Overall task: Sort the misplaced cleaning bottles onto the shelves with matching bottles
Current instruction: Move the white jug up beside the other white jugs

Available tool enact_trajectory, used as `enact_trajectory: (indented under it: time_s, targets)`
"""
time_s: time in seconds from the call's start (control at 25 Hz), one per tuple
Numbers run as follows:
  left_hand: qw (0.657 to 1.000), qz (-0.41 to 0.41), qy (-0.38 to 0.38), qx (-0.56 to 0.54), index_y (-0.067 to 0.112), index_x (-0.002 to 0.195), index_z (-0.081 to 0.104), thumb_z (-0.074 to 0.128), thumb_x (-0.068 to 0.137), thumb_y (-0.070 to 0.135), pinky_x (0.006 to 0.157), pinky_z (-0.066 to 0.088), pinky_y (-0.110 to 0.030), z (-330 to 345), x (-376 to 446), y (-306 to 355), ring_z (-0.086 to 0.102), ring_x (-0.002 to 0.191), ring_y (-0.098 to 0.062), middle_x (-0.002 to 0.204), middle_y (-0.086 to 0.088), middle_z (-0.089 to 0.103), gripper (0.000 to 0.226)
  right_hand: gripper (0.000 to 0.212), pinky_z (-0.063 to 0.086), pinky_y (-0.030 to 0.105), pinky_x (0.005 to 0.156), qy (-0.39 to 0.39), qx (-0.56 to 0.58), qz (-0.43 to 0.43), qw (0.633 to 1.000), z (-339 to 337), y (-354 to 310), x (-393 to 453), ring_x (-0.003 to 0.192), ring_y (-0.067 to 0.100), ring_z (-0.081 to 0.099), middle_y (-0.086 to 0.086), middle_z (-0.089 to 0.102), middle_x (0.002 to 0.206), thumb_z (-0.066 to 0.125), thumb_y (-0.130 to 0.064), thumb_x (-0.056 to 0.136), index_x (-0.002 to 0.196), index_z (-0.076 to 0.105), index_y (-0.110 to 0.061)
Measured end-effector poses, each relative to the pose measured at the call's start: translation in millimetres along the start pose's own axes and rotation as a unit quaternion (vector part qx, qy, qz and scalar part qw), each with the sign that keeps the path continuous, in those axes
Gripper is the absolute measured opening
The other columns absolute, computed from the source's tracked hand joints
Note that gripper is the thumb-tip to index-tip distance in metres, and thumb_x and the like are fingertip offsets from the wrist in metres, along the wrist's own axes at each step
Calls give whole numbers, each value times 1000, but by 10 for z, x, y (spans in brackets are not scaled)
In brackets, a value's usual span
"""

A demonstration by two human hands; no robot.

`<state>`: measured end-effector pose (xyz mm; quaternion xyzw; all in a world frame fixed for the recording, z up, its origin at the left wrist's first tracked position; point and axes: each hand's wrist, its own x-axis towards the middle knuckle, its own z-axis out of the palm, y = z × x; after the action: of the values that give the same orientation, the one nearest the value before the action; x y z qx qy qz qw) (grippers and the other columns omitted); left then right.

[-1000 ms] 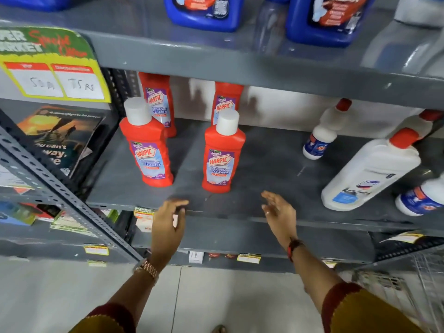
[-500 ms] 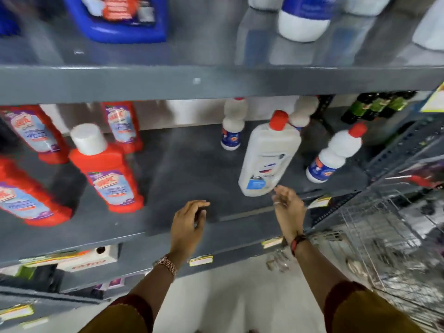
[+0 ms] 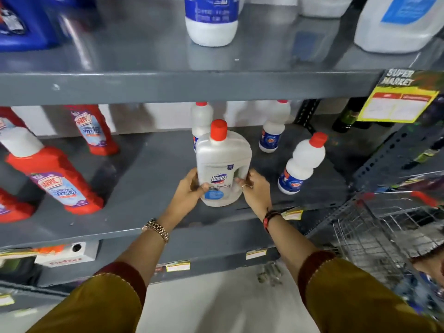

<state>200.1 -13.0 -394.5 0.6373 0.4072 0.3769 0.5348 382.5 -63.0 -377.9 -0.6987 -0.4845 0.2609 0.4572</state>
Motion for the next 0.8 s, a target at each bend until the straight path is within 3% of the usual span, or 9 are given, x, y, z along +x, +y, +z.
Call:
enact_trajectory:
  time_s: [0.12, 0.24, 0.36, 0.44, 0.56, 0.68, 0.8]
  targets:
    - [999, 8, 38, 3, -1, 122, 48, 52, 88, -3, 90, 51, -35, 142, -262, 73, 61, 101, -22, 113, -12, 62, 34, 6, 43, 7, 57, -15, 5, -12, 1000, -131, 17, -242, 72, 15, 57, 4, 64, 79, 60, -13, 85, 81, 57, -13]
    - [997, 19, 68, -17, -10, 117, 48, 51, 87, -6, 78, 55, -25, 363, -682, 225, 66, 86, -5, 95, -3, 69, 31, 12, 43, 31, 57, -10, -5, -45, 999, -392, 17, -644, 59, 10, 53, -1, 61, 64, 63, -14, 83, 74, 56, -14]
    - [993, 62, 61, -74, -4, 115, 52, 59, 85, 15, 70, 55, -18, 502, -1037, 589, 68, 85, -1, 89, 13, 75, 36, 26, 43, 28, 54, 20, 12, -103, 994, -765, -156, -991, 53, 4, 52, -11, 59, 54, 68, -20, 81, 65, 55, -35]
    - [990, 102, 49, -86, 11, 109, 59, 58, 80, 23, 72, 54, -18, 528, -1184, 955, 68, 89, -5, 96, 13, 75, 31, 4, 49, 29, 53, 49, 35, -152, 987, -1018, -386, -1142, 57, 6, 60, -9, 68, 64, 69, -28, 79, 79, 66, -31]
    - [978, 180, 37, -95, 20, 104, 62, 53, 78, 13, 74, 52, -17, 498, -1182, 1746, 67, 90, -6, 95, 11, 75, 28, 27, 55, 30, 61, 79, 78, -238, 965, -1451, -994, -1140, 75, 4, 67, -4, 75, 85, 64, -41, 81, 105, 67, -28]
    - [959, 258, 24, -115, 14, 104, 62, 52, 79, 13, 71, 51, -14, 476, -1082, 2585, 67, 87, -4, 90, 9, 76, 27, 27, 52, 43, 61, 137, 94, -301, 939, -1865, -1668, -1025, 71, 10, 60, 13, 72, 77, 61, -50, 80, 98, 67, -32]
    - [952, 281, 26, -122, 2, 101, 60, 50, 87, 3, 64, 50, -11, 484, -819, 3210, 66, 79, -3, 88, 4, 72, 17, 27, 56, 42, 71, 167, 84, -333, 924, -2150, -2186, -792, 83, 10, 69, -6, 76, 85, 61, -49, 81, 104, 66, -36]
